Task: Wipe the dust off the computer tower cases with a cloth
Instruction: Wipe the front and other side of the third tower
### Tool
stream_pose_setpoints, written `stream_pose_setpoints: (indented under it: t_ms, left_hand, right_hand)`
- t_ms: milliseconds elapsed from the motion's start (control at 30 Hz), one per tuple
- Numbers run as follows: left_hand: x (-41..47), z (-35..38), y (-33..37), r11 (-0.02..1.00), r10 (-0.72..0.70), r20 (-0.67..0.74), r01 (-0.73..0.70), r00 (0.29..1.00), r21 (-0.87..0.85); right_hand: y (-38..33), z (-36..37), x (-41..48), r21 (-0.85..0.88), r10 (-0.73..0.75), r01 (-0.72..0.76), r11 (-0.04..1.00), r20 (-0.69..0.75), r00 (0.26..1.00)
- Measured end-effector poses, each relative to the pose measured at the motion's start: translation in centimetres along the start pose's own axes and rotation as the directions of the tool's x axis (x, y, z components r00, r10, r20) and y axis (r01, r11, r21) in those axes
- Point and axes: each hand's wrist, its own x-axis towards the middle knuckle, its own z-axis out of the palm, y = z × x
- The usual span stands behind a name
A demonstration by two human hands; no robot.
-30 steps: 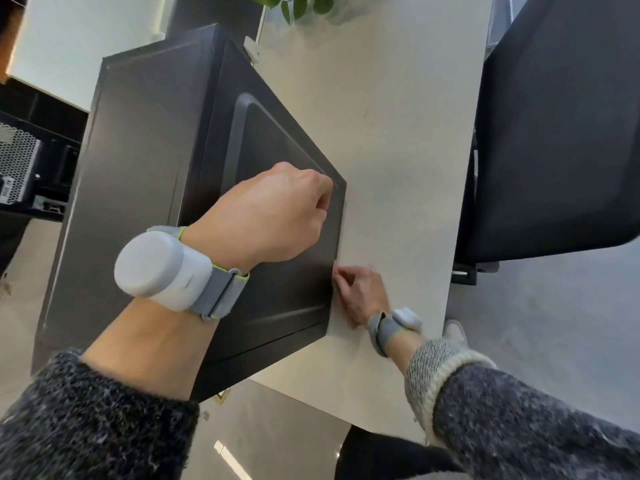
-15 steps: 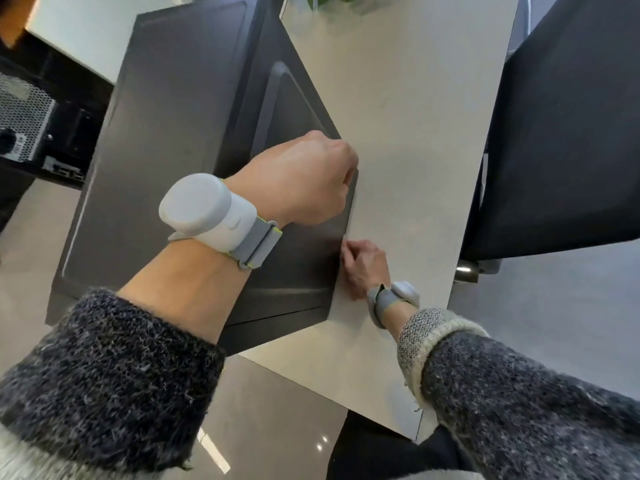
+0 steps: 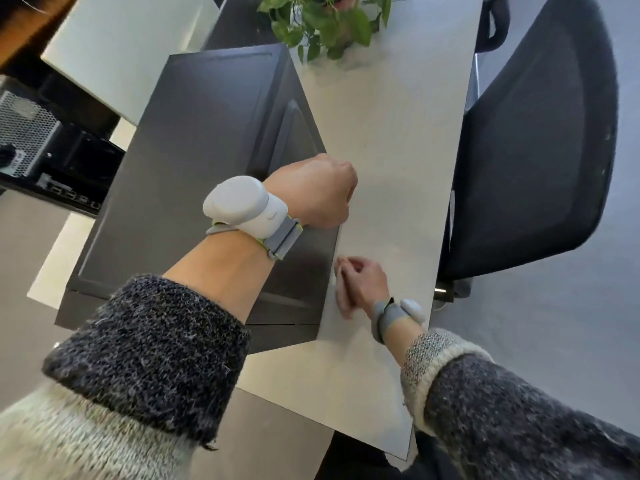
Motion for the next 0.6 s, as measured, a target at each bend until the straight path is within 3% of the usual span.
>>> stream_pose_setpoints:
  t_ms: [67,133,200,267,367,433,533,600]
  left_hand:
    - [0.0,0.0,0.1,1.0,0.007,-0.013,-0.007,1.0,-0.002]
    - [0.0,0.0,0.1,1.0,0.009,-0.014,-0.009,1.0,-0.019]
    - [0.2,0.0,-0.1,1.0,0.008,-0.009,-0.008,1.0,-0.028]
    - [0.2,-0.1,-0.1,0.999,0.016,-0.025,-0.016,1.0,-0.036]
    - [0.3,-0.2,0.3,1.0,0.005,-0.058,-0.006,0.998,-0.027]
    - [0.5,-0.2,0.6,1.0,-0.001,-0.063,0.001,0.998,-0.008]
    - [0.5,-0.2,0.3,1.0,0.015,-0.057,-0.016,0.998,-0.01]
    - [0.5,-0.2,0.0,1.0,0.008,-0.045,-0.009,0.999,-0.024]
  right_hand:
    - [-2.3,0.4,3.1,0.203,0.086,-0.1,0.974,0.076,0.993]
    - [-4.3,1.0,4.6,0.243,0.077,-0.11,0.964,0.14,0.987]
    - [-6.7,0.3,4.5,0.155,0.008,-0.013,0.988,0.034,0.999]
    - [-9.0,-1.2,4.4,0.183,-0.125,0.13,0.975,-0.037,0.991]
    - [-14.0,-2.7,4.2,0.35,-0.383,0.393,0.85,-0.103,0.918]
    - [-15.9,-3.0,4.2,0.393,-0.454,0.469,0.791,-0.138,0.88]
    - [-14.9,-2.9,4.8,0.229,-0.435,0.45,0.863,-0.112,0.893]
    - [-12.9,-2.8,5.7,0.075,-0.325,0.327,0.942,-0.045,0.945]
